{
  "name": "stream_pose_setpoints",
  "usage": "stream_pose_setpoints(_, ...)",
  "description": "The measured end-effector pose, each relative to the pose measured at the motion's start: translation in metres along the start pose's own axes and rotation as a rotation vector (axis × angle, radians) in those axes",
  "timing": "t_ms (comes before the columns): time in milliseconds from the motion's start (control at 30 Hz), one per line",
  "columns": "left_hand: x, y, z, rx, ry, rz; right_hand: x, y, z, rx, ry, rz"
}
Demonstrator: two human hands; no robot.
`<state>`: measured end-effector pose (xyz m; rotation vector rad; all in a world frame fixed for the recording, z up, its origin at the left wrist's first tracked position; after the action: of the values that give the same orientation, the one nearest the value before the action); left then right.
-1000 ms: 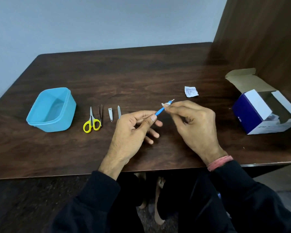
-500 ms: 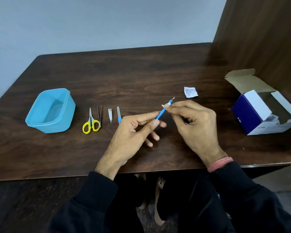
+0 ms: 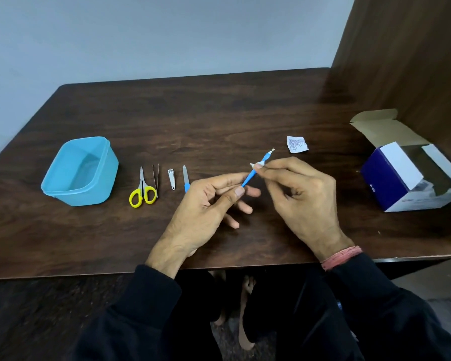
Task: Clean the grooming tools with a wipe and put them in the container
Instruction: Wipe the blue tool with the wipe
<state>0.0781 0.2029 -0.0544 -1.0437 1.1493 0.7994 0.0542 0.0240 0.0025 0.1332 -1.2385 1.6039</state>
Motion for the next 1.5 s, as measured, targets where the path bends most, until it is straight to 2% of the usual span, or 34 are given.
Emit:
stream_pose_setpoints(333, -0.001, 0.001, 0.001, -0.071, 0.019, 0.044, 0.007, 0.004, 0.001, 0.005, -0.002, 0.045)
stream_pose_setpoints(700, -0.001, 0.001, -0.006, 0.033, -0.115, 0.007, -0.009, -0.003, 0.006, -0.056, -0.025, -0.063)
stream_pose_setpoints(900, 0.006, 0.000, -0.001, -0.055, -0.074, 0.062, 0.003, 0.003, -0.008, 0.075, 0.020, 0.040)
stream_pose_setpoints(1067, 0.006, 0.000, 0.001, -0.060, -0.076, 0.059, -0.002, -0.001, -0.001, 0.002, 0.039, -0.007)
stream_pose_setpoints(1200, 0.003, 0.000, 0.004, -0.076, -0.074, 0.033, 0.005, 0.002, -0.007, 0.060, 0.027, 0.037)
stream_pose_setpoints(1333, 0.002, -0.001, 0.003, -0.084, -0.069, 0.016, 0.003, -0.001, 0.001, -0.003, 0.037, 0.007)
stream_pose_setpoints(1500, 0.003, -0.001, 0.004, -0.095, -0.056, 0.009, 0.008, 0.003, -0.010, 0.081, 0.037, 0.071)
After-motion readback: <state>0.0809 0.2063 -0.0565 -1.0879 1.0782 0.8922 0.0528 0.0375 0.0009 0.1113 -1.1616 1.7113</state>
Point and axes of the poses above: each hand's wrist, its own y-axis away from the middle knuckle, its own z-axis out of the back of the hand, x = y × z, the point moved 10 cm from there along -y, towards the middle knuckle, and after that the axes turned 12 degrees about -z, right-handed, at the moved point
